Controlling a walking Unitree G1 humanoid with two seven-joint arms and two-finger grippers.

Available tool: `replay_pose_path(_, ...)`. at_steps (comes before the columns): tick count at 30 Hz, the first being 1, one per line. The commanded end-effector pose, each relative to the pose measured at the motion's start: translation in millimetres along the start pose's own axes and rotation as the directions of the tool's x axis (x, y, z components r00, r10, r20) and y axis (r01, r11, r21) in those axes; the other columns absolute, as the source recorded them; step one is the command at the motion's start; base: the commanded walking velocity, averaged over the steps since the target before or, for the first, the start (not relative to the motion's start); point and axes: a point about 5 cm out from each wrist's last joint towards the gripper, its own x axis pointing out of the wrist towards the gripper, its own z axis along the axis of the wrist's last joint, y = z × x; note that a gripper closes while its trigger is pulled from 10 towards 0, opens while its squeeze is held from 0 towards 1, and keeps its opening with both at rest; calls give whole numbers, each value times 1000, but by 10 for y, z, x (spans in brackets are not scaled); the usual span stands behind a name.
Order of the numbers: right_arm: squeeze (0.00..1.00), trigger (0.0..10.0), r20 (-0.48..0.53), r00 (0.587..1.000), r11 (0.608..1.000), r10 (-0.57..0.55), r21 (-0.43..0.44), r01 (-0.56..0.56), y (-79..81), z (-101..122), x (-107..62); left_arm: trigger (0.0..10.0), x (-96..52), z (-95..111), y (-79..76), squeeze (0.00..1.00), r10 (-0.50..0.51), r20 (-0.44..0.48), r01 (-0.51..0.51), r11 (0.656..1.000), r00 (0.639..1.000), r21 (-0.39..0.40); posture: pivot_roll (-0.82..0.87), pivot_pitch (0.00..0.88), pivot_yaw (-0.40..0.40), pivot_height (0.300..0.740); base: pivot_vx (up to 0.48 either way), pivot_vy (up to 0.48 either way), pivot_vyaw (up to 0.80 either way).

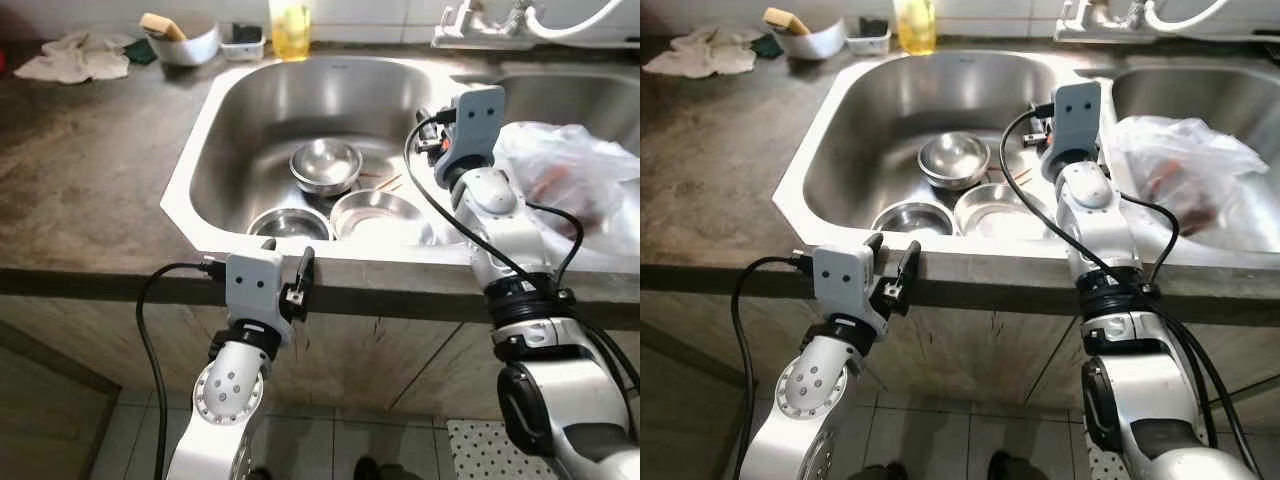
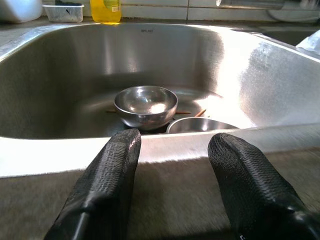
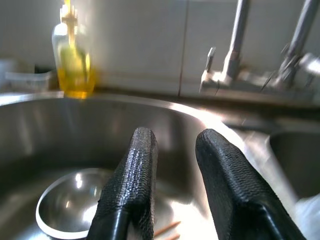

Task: Kitchen organization

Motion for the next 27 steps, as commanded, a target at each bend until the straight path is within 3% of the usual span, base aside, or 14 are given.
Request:
replay_pose_path(1, 0, 10000, 40, 999, 1000, 18, -15, -18, 37, 125, 31, 10000, -30, -152, -9, 0, -7, -81, 6, 1000, 997, -5, 69, 162, -36, 740, 0, 0, 0)
replay_pose_path(16, 0, 10000, 76, 994, 996, 82, -48, -78, 100, 278, -206, 10000, 20, -163, 46, 0, -4, -60, 5, 1000, 998, 4, 65, 148, -32, 740, 0, 0, 0)
replay_pose_path(18, 0, 10000, 72, 993, 994, 89, -65, -85, 106, 251, -389, 10000, 40, -161, 55, 0, -8, -50, 8, 1000, 999, 7, 61, 140, -29, 740, 0, 0, 0)
replay_pose_path(23, 0, 10000, 60, 995, 996, 81, -39, -79, 98, 162, -560, 10000, 61, -169, 71, 0, -10, -47, 11, 1000, 999, 10, 52, 132, -18, 740, 0, 0, 0)
replay_pose_path(27, 0, 10000, 86, 994, 997, 61, -51, -57, 83, 140, -796, 10000, 75, -147, 93, 0, -9, -33, 9, 1000, 999, 17, 49, 119, -11, 740, 0, 0, 0)
